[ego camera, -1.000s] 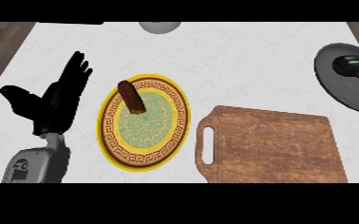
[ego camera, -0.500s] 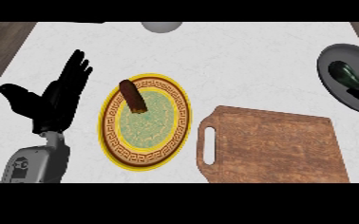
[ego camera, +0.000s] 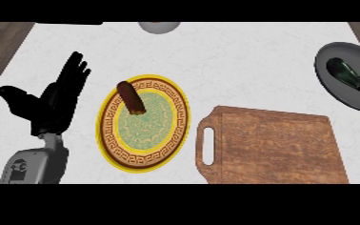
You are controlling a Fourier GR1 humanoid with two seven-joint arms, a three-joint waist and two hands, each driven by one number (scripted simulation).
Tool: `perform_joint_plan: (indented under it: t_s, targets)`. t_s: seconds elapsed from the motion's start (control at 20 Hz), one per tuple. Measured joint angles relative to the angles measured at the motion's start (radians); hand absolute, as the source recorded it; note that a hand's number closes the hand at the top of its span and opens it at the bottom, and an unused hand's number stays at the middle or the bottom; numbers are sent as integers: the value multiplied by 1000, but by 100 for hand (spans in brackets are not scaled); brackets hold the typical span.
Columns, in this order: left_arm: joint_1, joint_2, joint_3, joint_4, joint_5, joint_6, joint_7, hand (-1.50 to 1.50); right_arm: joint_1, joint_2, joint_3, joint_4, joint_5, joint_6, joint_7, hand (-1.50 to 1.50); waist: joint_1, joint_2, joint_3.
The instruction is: Pick the eggplant from the cutting board and place it in the pan
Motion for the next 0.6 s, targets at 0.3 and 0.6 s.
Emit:
perform_joint_plan:
  t_s: [0.3,0.6]
  targets:
    - [5,1,16,10,1,7,-13,0,43,-113,-134,41,-145,212,-59,-150,-19,-3,0]
    - [21,5,23,3,9,1,-9,0,165,-215,-218,73,-245,480,-154,-150,-33,-9,0]
